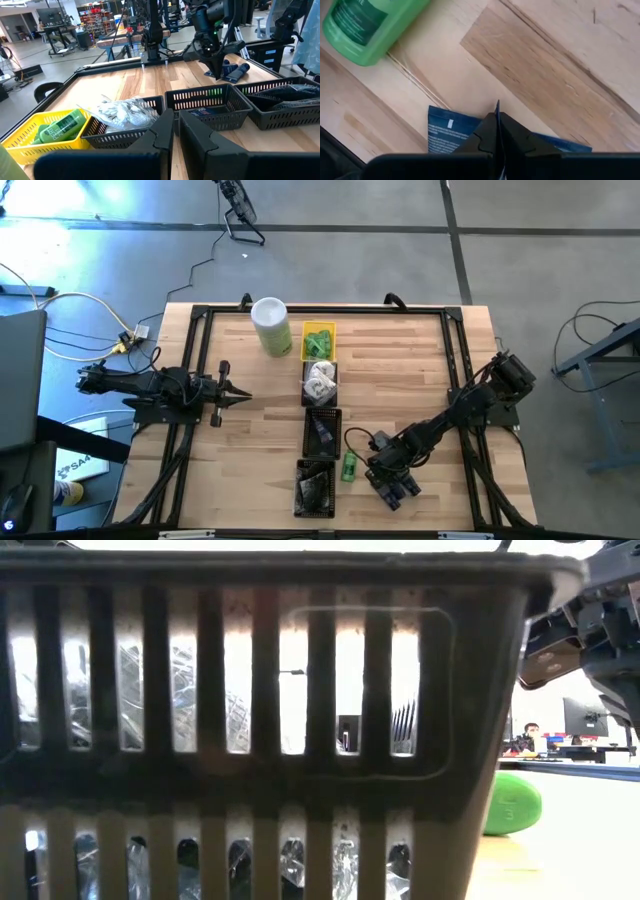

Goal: Pick & Place Travel size toiletries
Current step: Put the dark blue bottle into the middle black basket

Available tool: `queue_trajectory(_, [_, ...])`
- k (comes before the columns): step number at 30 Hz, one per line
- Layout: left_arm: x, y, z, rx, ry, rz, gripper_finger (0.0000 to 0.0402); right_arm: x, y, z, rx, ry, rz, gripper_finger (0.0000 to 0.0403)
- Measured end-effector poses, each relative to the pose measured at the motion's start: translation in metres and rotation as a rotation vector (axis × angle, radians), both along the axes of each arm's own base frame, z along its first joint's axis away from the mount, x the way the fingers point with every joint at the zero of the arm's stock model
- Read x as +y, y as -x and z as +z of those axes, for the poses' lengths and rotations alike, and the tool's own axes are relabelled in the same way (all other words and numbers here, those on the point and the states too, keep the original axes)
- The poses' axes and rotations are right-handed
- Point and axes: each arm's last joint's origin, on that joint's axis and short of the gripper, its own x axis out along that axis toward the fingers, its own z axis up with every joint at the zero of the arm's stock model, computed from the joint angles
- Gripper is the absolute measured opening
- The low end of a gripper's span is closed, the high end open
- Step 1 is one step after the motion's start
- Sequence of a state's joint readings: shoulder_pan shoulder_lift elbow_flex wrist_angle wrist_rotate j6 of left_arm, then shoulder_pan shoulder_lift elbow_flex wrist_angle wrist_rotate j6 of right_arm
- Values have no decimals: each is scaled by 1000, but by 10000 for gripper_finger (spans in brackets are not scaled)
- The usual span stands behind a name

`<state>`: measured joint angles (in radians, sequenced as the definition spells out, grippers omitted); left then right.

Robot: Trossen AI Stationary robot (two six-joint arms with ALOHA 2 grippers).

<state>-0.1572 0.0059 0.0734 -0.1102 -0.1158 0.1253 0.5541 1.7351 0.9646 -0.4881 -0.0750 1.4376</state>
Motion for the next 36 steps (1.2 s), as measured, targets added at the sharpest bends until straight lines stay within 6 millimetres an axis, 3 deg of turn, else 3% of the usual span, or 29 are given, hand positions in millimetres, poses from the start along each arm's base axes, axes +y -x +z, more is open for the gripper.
queue_trajectory(14, [0, 0, 0, 0, 0, 0, 24, -7, 2, 3, -46, 149, -43, 4])
queue_trajectory(26, [0, 0, 0, 0, 0, 0, 24, -23, 9, 45, -279, 337, -134, 3])
queue_trajectory(36, [0, 0, 0, 0, 0, 0, 24, -44, -4, 55, -391, 474, -162, 3])
